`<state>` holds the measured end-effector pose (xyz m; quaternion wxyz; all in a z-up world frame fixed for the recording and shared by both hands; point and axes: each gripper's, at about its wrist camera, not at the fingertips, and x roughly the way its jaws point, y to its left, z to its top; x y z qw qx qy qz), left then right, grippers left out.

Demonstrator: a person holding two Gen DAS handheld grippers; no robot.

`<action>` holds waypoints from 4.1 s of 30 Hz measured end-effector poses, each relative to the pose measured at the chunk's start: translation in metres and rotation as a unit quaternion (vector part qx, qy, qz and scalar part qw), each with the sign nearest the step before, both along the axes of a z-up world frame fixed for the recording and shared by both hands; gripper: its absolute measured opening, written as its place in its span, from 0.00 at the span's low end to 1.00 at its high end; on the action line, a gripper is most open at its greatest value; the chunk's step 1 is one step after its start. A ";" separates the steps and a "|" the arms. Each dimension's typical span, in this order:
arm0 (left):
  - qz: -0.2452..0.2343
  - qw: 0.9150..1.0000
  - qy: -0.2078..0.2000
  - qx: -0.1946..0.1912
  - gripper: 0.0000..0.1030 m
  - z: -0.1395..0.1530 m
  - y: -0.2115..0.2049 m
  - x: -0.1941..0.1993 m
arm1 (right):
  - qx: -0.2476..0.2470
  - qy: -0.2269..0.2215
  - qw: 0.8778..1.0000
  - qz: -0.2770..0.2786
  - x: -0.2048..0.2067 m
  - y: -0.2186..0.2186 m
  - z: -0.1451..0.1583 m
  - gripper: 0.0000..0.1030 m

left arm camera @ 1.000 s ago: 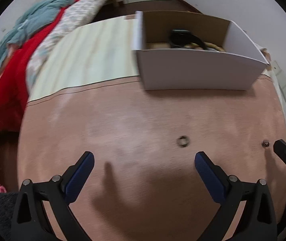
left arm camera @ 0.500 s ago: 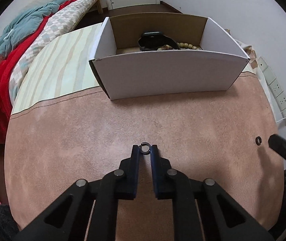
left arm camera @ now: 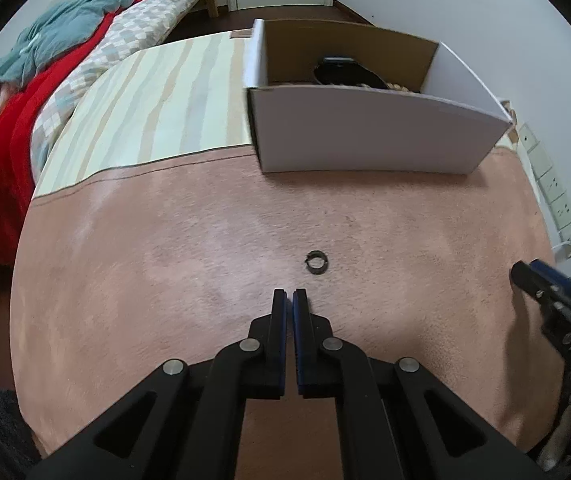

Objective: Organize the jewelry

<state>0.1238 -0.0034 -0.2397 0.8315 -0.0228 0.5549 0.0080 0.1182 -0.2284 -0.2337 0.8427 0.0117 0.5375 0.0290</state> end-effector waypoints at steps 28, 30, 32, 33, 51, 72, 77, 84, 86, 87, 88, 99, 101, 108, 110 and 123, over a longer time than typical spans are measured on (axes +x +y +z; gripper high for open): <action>0.004 0.997 0.001 -0.083 0.34 0.005 0.004 0.017 | 0.059 -0.029 0.998 -0.003 0.003 0.004 0.021 0.11; 0.002 0.997 0.003 -0.082 0.36 0.002 0.003 0.017 | 0.059 -0.028 0.998 -0.006 0.004 0.003 0.020 0.11; -0.004 0.997 0.001 -0.072 0.36 0.000 -0.001 0.019 | 0.061 -0.026 0.998 -0.007 0.005 0.003 0.019 0.11; -0.008 0.998 0.000 -0.065 0.36 -0.001 -0.002 0.020 | 0.060 -0.025 0.998 -0.006 0.005 0.004 0.018 0.11; -0.043 0.998 -0.055 0.006 0.08 0.020 -0.029 0.014 | 0.061 -0.035 0.998 0.000 0.006 0.006 0.025 0.11; -0.031 0.994 -0.094 -0.036 0.09 0.099 0.002 0.122 | 0.142 -0.052 0.986 0.068 0.130 0.032 0.098 0.11; -0.027 0.996 -0.061 -0.051 0.09 0.085 0.010 0.142 | 0.164 0.012 0.983 0.083 0.165 0.038 0.074 0.11; -0.008 0.997 -0.038 -0.064 0.12 0.082 0.015 0.156 | 0.210 0.088 0.970 0.085 0.176 0.040 0.046 0.12; 0.001 0.997 -0.039 -0.065 0.12 0.085 0.017 0.157 | 0.216 0.098 0.968 0.081 0.176 0.041 0.042 0.12; 0.006 0.997 -0.041 -0.060 0.13 0.087 0.018 0.157 | 0.215 0.095 0.969 0.077 0.176 0.040 0.043 0.12; 0.011 0.998 -0.042 -0.053 0.15 0.089 0.020 0.157 | 0.217 0.093 0.969 0.077 0.175 0.040 0.044 0.13; 0.050 0.996 -0.071 -0.012 0.99 0.102 0.038 0.129 | 0.173 0.035 0.983 0.050 0.155 0.020 0.085 0.55; 0.047 0.996 -0.071 0.004 0.99 0.101 0.037 0.121 | 0.118 0.026 0.991 0.048 0.150 0.022 0.093 0.86; 0.042 0.998 -0.051 0.024 0.99 0.100 0.032 0.096 | -0.008 0.031 0.999 0.043 0.121 0.036 0.103 1.00; 0.044 0.997 -0.053 0.024 0.99 0.106 0.031 0.088 | -0.014 0.032 0.999 0.037 0.113 0.034 0.106 1.00; 0.047 0.991 -0.120 0.031 0.99 0.203 0.021 0.012 | -0.016 -0.035 0.999 0.025 0.035 0.029 0.201 1.00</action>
